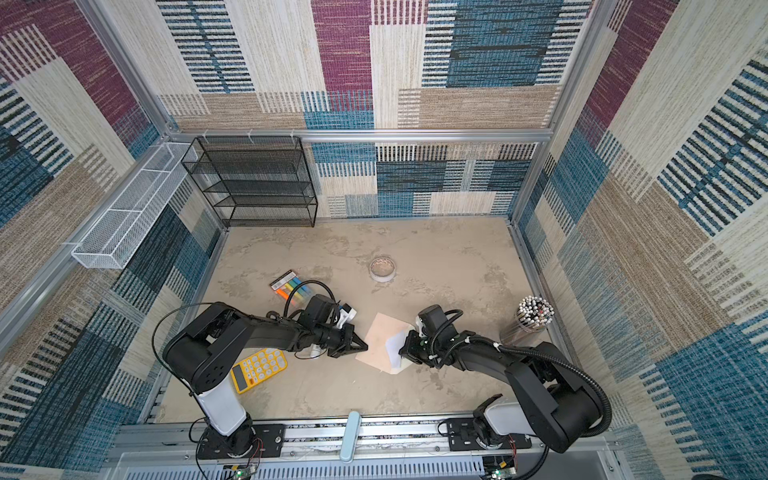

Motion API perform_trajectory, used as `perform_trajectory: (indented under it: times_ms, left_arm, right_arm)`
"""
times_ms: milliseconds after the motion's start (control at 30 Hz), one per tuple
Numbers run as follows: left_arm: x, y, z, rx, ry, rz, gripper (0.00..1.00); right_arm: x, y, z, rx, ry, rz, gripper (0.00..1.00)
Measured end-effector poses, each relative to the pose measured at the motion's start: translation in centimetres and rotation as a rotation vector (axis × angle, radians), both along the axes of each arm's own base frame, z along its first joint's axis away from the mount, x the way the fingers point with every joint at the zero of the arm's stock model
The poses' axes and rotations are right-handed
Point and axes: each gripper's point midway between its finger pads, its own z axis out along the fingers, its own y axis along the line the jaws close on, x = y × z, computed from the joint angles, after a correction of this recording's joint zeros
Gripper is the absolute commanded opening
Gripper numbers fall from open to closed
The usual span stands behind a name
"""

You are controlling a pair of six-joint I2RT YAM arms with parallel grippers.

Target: Place the letter into the envelope and seal it

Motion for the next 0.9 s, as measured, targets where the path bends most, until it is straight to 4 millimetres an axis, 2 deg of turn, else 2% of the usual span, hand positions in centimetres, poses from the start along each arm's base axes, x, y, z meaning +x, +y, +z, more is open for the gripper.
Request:
perform_trajectory:
  times_ms: [233,533,900]
  left_arm:
    - [0.0,0.0,0.0,0.0,0.002,0.001,0.0]
    - [0.0,0.3,0.0,0.008,-0.012,0.029,0.0]
    - [0.2,0.9,0.2,0.026,-0.005,0.085,0.0]
  right_arm:
    - [0.0,-0.1,0.1,0.0,-0.011,-0.019,0.0]
    - [1.2,-0.8,0.9,-0.024,-0.038,-0.041,0.0]
    - [0.7,-1.0,0.6,-0.028,-0.035,-0.034,0.0]
